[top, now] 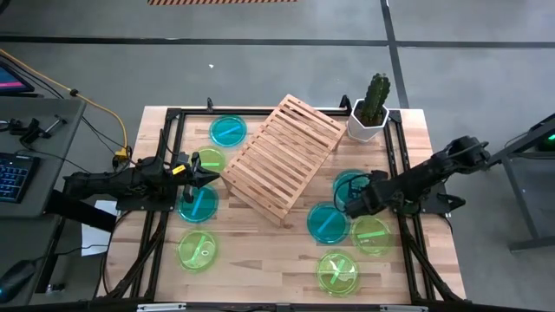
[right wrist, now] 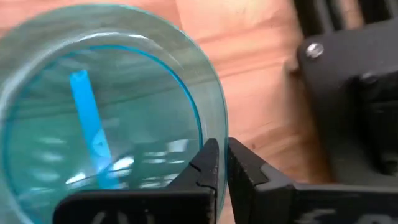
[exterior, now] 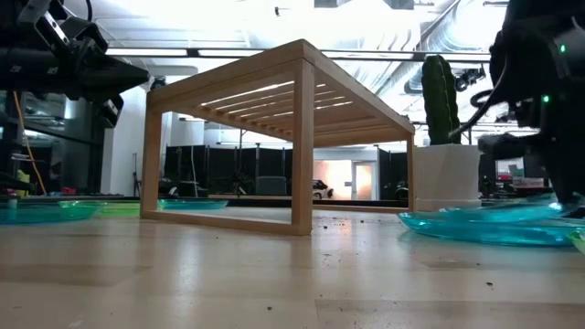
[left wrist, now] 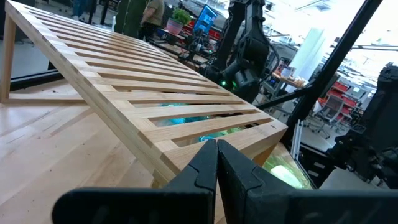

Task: Place and stack plates onto a shelf
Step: Put the top right blue plate on the shelf

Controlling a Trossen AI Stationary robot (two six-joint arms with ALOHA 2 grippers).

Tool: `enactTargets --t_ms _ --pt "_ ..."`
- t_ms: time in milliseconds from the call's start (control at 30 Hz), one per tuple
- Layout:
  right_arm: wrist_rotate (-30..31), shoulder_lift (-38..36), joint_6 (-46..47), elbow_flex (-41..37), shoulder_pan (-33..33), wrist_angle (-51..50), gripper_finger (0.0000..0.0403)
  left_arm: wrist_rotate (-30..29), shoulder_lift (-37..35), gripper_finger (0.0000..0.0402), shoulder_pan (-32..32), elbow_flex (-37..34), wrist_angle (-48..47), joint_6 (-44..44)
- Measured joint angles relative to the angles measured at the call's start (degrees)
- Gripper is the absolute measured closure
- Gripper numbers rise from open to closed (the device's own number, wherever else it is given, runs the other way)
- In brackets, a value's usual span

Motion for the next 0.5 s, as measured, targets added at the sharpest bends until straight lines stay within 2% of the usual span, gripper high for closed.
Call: enactTargets --t_ms 267,500 --pt "4.2 -8.1 -3.0 3.2 0.2 -3.1 0.0403 0.0 0.0 0.0401 0.0 0.0 0.0 0.0" --pt "5.0 -14.1 -17.1 11.9 0.2 -12.2 0.0403 0.0 0.0 0.0401 0.0 0.0 0.0 0.0"
